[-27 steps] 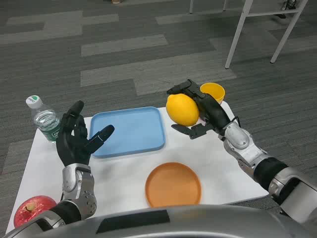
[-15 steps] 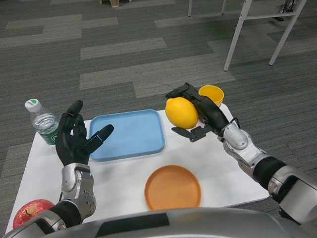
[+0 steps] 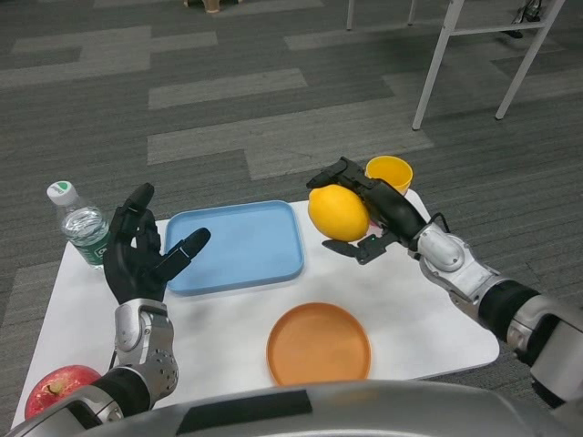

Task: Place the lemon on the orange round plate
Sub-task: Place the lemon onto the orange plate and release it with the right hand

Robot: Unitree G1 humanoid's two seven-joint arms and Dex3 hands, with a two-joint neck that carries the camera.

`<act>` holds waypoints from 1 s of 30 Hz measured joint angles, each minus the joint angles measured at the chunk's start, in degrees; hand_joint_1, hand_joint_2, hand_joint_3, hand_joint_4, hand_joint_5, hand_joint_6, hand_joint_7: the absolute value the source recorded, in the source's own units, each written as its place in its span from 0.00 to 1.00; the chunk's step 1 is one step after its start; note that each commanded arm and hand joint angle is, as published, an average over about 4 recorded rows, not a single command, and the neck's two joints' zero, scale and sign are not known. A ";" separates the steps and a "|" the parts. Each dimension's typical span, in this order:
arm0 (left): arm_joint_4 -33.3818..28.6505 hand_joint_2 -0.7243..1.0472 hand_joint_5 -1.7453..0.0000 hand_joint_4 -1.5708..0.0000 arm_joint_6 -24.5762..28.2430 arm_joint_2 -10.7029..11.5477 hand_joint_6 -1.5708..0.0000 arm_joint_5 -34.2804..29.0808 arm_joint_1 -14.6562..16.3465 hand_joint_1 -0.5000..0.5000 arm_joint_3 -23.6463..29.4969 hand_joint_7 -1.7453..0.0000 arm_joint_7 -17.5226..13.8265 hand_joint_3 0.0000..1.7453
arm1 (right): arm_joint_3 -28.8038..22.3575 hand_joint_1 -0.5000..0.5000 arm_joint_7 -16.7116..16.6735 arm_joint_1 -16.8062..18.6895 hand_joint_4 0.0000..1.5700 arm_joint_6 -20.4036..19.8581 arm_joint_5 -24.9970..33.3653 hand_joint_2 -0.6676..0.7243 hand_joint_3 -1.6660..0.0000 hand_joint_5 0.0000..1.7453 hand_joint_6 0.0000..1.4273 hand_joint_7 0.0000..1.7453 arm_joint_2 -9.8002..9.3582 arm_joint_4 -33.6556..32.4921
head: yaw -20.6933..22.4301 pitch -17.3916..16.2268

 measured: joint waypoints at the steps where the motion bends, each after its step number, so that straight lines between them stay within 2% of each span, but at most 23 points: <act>1: 0.00 0.65 0.88 1.00 0.01 0.01 0.62 -0.01 -0.01 1.00 -0.11 0.64 -0.01 0.05 | 2.35 0.04 0.02 -0.86 0.00 -0.12 0.42 0.09 0.19 0.28 0.44 0.92 -1.17 -0.04 | -0.03 -0.22; 4: 0.00 0.65 0.88 1.00 0.02 0.08 0.62 -0.04 -0.02 1.00 -0.40 0.64 -0.02 0.05 | 8.67 0.04 0.07 -2.93 0.00 -0.36 1.27 0.09 0.19 0.28 0.44 0.92 -4.17 -0.21 | 0.00 -0.95; 9: -0.01 0.65 0.88 1.00 0.04 0.18 0.62 -0.10 -0.05 1.00 -0.89 0.64 -0.03 0.05 | 17.02 0.04 -0.05 -4.94 0.02 -0.47 1.78 0.09 0.19 0.28 0.44 0.92 -6.70 -1.01 | 0.32 -2.11; 17: -0.03 0.65 0.88 1.00 0.04 0.24 0.62 -0.10 0.07 1.00 -1.25 0.64 -0.03 0.05 | 24.04 0.05 0.00 -5.56 0.01 -0.50 1.86 0.10 0.19 0.28 0.44 0.92 -7.41 -2.74 | 0.66 -3.68; 22: -0.16 0.65 0.88 1.00 0.03 0.42 0.62 -0.10 0.46 1.00 -1.39 0.64 -0.03 0.05 | 27.39 0.04 0.59 -5.56 0.00 -0.48 1.79 0.14 0.14 0.28 0.40 0.92 -7.57 -3.56 | 0.32 -4.54; 27: -0.38 0.65 0.88 1.00 0.03 0.50 0.63 -0.08 1.07 1.00 -1.40 0.64 -0.03 0.05 | 29.70 0.04 2.75 -5.67 0.00 -0.30 1.74 0.14 0.14 0.35 0.36 0.93 -7.90 -4.50 | 1.50 -6.20; 30: -0.40 0.65 0.88 1.00 0.03 0.72 0.64 -0.05 1.19 1.00 -1.32 0.64 -0.03 0.05 | 31.24 0.04 4.10 -6.30 0.00 0.24 1.78 0.15 0.14 0.43 0.32 0.96 -8.69 -4.52 | 1.88 -6.91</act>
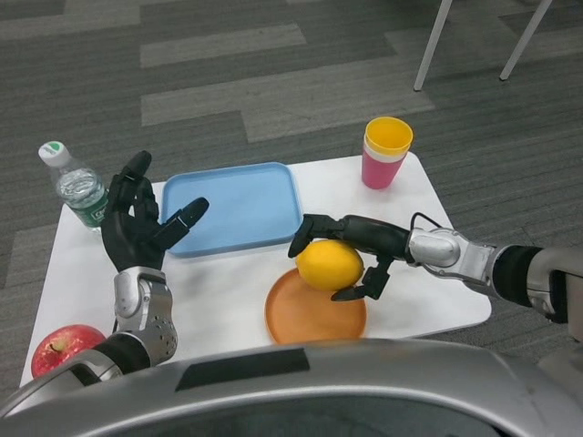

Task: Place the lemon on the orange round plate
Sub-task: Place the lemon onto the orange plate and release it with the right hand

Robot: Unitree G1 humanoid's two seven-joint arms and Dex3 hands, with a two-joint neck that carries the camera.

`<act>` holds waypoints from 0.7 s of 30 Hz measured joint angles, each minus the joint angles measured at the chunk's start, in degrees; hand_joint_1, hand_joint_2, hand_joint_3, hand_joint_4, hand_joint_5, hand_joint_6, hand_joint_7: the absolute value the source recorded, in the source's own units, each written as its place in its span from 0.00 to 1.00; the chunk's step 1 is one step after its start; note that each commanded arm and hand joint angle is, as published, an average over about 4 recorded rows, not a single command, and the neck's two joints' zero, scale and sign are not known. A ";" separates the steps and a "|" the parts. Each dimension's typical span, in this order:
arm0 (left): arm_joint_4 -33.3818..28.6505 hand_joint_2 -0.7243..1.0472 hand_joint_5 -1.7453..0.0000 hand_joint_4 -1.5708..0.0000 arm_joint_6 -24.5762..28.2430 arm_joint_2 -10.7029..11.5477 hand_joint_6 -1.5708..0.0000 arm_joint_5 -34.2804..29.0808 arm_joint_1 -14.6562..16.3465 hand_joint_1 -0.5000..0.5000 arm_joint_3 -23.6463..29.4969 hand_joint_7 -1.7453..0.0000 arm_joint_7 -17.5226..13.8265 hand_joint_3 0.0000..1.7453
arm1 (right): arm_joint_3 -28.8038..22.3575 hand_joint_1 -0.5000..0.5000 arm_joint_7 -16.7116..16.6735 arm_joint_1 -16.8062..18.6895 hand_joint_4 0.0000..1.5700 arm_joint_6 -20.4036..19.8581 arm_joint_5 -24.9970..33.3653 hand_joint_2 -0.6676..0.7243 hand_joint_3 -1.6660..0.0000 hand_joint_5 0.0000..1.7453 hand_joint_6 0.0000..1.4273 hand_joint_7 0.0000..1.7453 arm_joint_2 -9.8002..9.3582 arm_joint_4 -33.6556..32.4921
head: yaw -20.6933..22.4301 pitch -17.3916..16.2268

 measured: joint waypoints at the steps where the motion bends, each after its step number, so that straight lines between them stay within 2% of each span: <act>1: 0.00 0.65 0.88 1.00 0.00 0.10 0.64 0.02 0.03 1.00 0.03 0.64 0.00 0.05 | 0.51 0.04 0.38 -0.26 0.00 0.20 -0.01 0.16 0.14 0.44 0.32 0.96 -0.14 0.02 | 0.02 -0.26; 7: 0.00 0.65 0.88 1.00 0.00 0.47 0.63 0.15 0.03 1.00 -0.04 0.64 0.00 0.05 | 2.74 0.04 1.80 -1.23 0.00 0.48 0.02 0.18 0.14 0.50 0.28 0.96 -0.13 0.97 | -0.43 -2.06; 14: 0.02 0.65 0.88 1.00 0.01 1.38 0.63 0.16 -0.14 1.00 -0.90 0.64 -0.01 0.05 | 5.38 0.04 3.23 -3.30 0.00 0.62 0.04 0.18 0.14 0.50 0.22 0.96 0.56 4.06 | -0.16 -3.14; 16: 0.02 0.65 0.88 1.00 0.01 1.59 0.63 0.14 -0.20 1.00 -1.05 0.64 -0.01 0.05 | 6.31 0.04 3.27 -3.92 0.00 0.64 0.02 0.18 0.14 0.53 0.20 0.96 0.88 4.56 | 0.16 -3.35; 21: 0.03 0.65 0.88 1.00 0.01 1.69 0.63 0.12 -0.31 1.00 -1.24 0.64 -0.01 0.05 | 7.95 0.04 3.31 -4.93 0.00 0.63 0.02 0.18 0.19 0.56 0.18 0.94 1.70 5.36 | 0.92 -3.70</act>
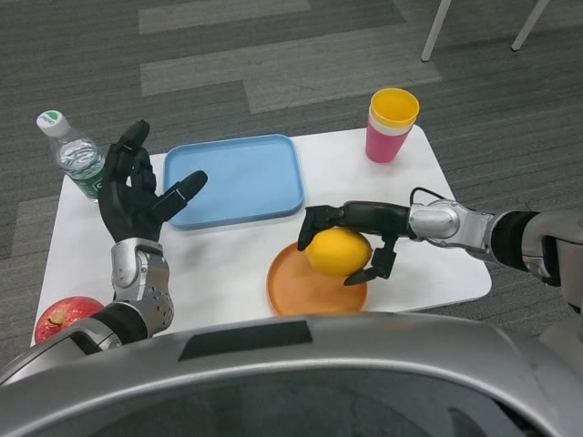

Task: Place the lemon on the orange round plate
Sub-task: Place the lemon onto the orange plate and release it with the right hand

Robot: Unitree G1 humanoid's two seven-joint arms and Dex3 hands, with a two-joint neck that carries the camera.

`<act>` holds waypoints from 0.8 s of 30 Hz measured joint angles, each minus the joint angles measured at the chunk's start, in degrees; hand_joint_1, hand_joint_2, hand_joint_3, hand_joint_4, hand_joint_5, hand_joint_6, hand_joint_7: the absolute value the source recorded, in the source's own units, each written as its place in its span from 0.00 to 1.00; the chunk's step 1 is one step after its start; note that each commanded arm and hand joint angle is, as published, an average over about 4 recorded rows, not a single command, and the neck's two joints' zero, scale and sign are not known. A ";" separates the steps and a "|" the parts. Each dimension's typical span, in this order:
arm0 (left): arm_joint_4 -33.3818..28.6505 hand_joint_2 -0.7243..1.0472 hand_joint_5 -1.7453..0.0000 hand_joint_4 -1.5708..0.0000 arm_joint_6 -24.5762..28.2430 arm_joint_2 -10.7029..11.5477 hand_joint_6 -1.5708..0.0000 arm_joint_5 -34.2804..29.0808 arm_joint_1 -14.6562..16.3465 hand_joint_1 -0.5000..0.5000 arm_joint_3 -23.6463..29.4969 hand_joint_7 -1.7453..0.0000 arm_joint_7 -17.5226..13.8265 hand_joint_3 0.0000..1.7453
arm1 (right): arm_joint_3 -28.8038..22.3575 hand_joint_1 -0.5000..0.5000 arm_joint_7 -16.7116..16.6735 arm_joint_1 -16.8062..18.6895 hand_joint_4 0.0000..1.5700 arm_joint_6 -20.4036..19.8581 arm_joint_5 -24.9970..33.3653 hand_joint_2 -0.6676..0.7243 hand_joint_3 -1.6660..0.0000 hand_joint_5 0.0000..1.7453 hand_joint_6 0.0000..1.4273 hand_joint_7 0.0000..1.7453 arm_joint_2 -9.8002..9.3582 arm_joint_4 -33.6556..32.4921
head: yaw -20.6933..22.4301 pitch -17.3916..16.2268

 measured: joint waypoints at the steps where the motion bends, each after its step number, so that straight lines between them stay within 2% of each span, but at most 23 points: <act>1: 0.01 0.65 0.88 1.00 0.00 0.01 0.63 -0.01 -0.01 1.00 0.00 0.64 0.00 0.05 | 0.32 0.04 0.02 -0.22 0.00 0.00 0.00 0.18 0.19 0.56 0.18 0.95 0.08 0.26 | 0.14 -0.06; 5: 0.03 0.65 0.88 1.00 0.00 0.02 0.63 -0.04 -0.04 1.00 -0.07 0.64 0.00 0.05 | 1.26 0.08 0.19 -1.12 0.00 -0.01 0.00 0.23 0.21 0.56 0.08 0.90 0.81 1.78 | 0.56 -0.18; 7: 0.05 0.65 0.88 1.00 0.00 0.02 0.63 -0.04 -0.05 1.00 -0.12 0.64 0.00 0.05 | 1.89 0.08 0.30 -1.48 0.00 0.00 0.00 0.23 0.24 0.56 0.02 0.84 1.08 2.16 | 0.74 -0.20; 11: 0.11 0.65 0.88 1.00 0.01 0.01 0.63 -0.07 -0.06 1.00 -0.15 0.64 0.00 0.05 | 2.60 0.08 0.35 -1.86 0.00 0.02 0.00 0.27 0.24 0.50 0.00 0.66 1.15 2.40 | 1.12 -0.07; 14: 0.16 0.65 0.88 1.00 0.01 0.00 0.63 -0.08 -0.06 1.00 -0.16 0.64 0.00 0.05 | 2.86 0.08 0.36 -1.91 0.00 0.04 0.00 0.27 0.30 0.42 0.00 0.58 1.22 2.41 | 1.42 0.08; 15: 0.18 0.65 0.88 1.00 0.01 0.00 0.63 -0.08 -0.06 1.00 -0.17 0.64 0.00 0.05 | 2.99 0.08 0.37 -1.92 0.00 0.07 0.01 0.28 0.32 0.33 0.00 0.53 1.26 2.42 | 1.46 0.21; 18: 0.27 0.65 0.88 1.00 0.02 -0.02 0.63 -0.08 -0.06 1.00 -0.19 0.64 0.00 0.05 | 3.44 0.08 0.49 -1.96 0.00 0.35 0.01 0.35 0.30 0.10 0.00 0.42 1.51 2.41 | 1.74 0.74; 19: 0.30 0.65 0.88 1.00 0.03 -0.03 0.63 -0.09 -0.06 1.00 -0.19 0.64 0.00 0.05 | 3.62 0.08 0.58 -1.98 0.00 0.44 0.02 0.36 0.29 0.06 0.00 0.40 1.62 2.41 | 1.89 0.88; 21: 0.36 0.65 0.88 1.00 0.04 -0.07 0.63 -0.09 -0.06 1.00 -0.19 0.64 0.00 0.05 | 4.04 0.08 0.80 -2.01 0.00 0.56 0.02 0.36 0.27 0.00 0.00 0.34 1.83 2.36 | 2.18 1.00; 24: 0.41 0.65 0.88 1.00 0.07 -0.11 0.63 -0.13 -0.06 1.00 -0.19 0.64 0.00 0.05 | 4.49 0.08 0.97 -2.03 0.00 0.68 0.02 0.38 0.20 0.00 0.00 0.23 1.93 2.00 | 2.55 1.16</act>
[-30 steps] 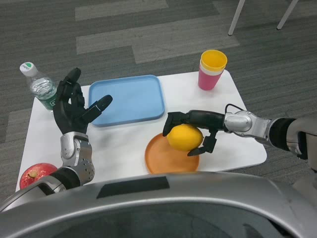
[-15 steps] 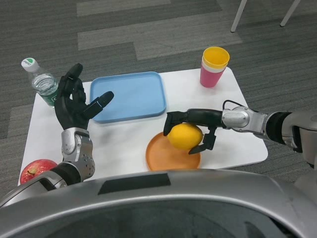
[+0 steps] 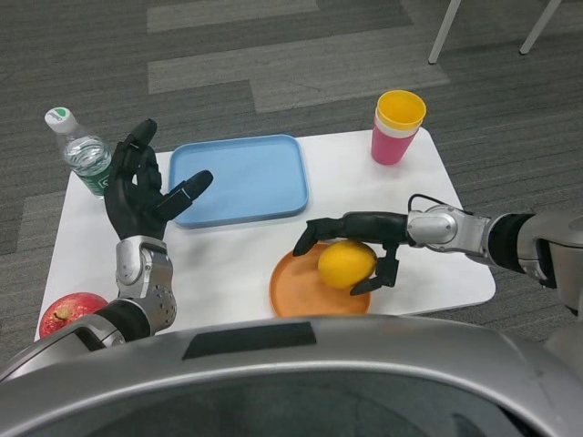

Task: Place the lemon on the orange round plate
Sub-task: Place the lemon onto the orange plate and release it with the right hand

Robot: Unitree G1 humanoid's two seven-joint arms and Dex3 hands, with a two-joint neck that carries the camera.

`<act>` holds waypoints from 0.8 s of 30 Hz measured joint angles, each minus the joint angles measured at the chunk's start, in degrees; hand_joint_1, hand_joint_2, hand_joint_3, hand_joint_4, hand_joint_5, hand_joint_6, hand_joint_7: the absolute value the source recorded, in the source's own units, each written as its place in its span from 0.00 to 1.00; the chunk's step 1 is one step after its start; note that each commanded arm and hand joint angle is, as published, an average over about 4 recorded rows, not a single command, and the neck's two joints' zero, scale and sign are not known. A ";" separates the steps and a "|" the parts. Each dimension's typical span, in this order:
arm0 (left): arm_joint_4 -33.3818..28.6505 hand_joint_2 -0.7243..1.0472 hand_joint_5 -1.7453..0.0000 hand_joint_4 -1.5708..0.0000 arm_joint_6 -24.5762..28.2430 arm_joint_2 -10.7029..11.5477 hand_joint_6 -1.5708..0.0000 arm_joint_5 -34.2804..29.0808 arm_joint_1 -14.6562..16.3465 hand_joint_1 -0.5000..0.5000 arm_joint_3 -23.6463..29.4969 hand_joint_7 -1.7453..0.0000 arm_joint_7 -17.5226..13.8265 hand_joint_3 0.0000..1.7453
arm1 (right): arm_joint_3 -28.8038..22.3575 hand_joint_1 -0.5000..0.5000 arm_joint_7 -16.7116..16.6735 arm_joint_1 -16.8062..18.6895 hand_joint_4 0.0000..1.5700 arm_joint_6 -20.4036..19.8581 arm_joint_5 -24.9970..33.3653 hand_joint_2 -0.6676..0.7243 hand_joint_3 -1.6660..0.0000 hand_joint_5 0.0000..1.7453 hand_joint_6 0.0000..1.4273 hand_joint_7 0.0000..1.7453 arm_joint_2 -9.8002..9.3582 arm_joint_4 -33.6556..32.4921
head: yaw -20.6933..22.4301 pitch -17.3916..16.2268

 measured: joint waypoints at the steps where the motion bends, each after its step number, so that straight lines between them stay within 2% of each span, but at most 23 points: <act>1: 0.01 0.65 0.88 1.00 0.01 0.00 0.63 -0.02 0.00 1.00 0.00 0.64 0.00 0.05 | 0.03 0.07 0.01 0.00 0.00 0.01 0.00 0.39 0.19 0.00 0.00 0.20 0.00 -0.17 | 0.04 0.14; 6: 0.03 0.65 0.88 1.00 0.03 -0.04 0.63 -0.06 0.00 1.00 0.00 0.64 0.00 0.05 | 0.04 0.04 0.14 0.00 0.00 0.01 0.00 0.44 0.18 0.00 0.00 0.07 -0.01 -0.64 | -0.04 0.87; 13: 0.03 0.65 0.88 1.00 0.07 -0.12 0.63 -0.06 0.00 1.00 0.02 0.64 0.00 0.05 | -0.98 0.04 0.77 0.00 0.00 0.02 -0.01 0.50 0.12 0.00 0.00 0.00 -0.11 -0.97 | 0.60 1.35; 17: 0.04 0.65 0.88 1.00 0.11 -0.15 0.63 -0.06 0.00 1.00 0.07 0.64 0.00 0.05 | -1.69 0.04 1.12 0.01 0.00 0.02 -0.02 0.45 0.14 0.00 0.00 0.00 -0.25 -1.25 | 0.85 1.52; 24: 0.04 0.65 0.88 1.00 0.22 -0.16 0.63 -0.06 0.00 1.00 0.19 0.64 0.00 0.05 | -2.99 0.04 1.33 0.01 0.00 0.02 -0.02 0.48 0.14 0.00 0.00 0.00 -0.42 -2.35 | 1.63 2.15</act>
